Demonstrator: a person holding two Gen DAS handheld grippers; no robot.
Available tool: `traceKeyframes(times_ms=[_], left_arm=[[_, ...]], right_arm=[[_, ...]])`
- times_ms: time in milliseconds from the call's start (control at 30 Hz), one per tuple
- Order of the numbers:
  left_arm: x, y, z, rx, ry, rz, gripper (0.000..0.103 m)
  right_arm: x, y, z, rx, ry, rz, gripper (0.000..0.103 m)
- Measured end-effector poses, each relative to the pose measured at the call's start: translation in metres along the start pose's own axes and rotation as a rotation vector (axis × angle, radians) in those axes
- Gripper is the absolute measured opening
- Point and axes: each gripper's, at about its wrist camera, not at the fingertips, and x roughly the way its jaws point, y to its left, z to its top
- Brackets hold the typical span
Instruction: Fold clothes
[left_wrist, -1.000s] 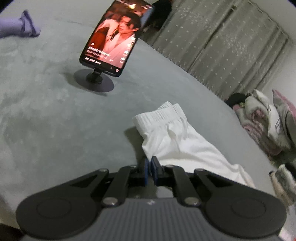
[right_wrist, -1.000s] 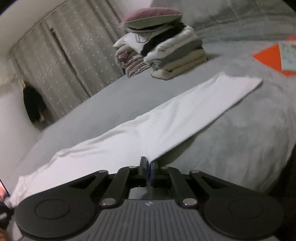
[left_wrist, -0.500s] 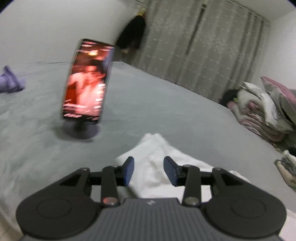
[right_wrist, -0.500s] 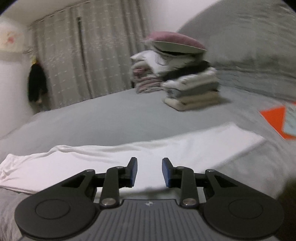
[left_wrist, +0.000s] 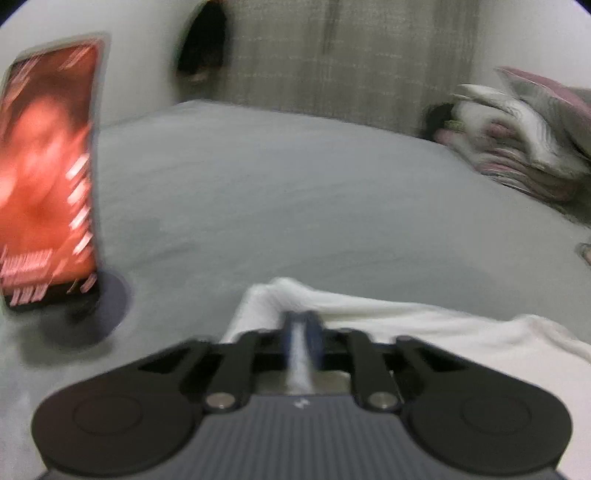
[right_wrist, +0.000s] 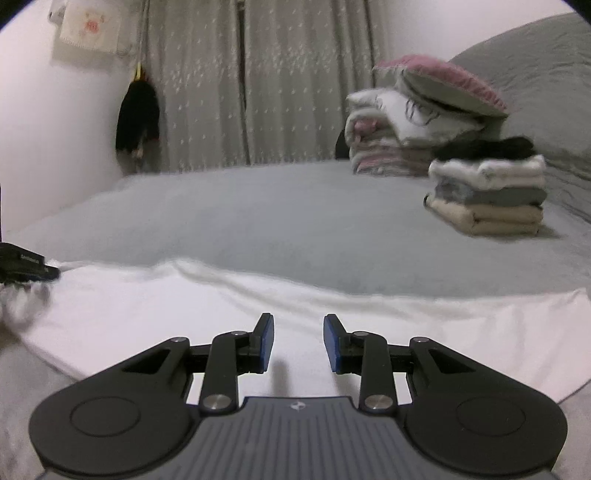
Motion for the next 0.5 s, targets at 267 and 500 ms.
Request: traceKeyframes(times_ms=[267,500], left_arm=[[-0.020,-0.013,-0.002,0.001,0.004,0.013,0.026],[-0.044,-0.045,0.019,0.006,0.017,-0.083,0.049]], right_arm=[[-0.004,0.000,-0.010,-0.143,0.045,0.039,0.035],[0.011,-0.024,0.042,-0.085,0.141,0.134,0.035]])
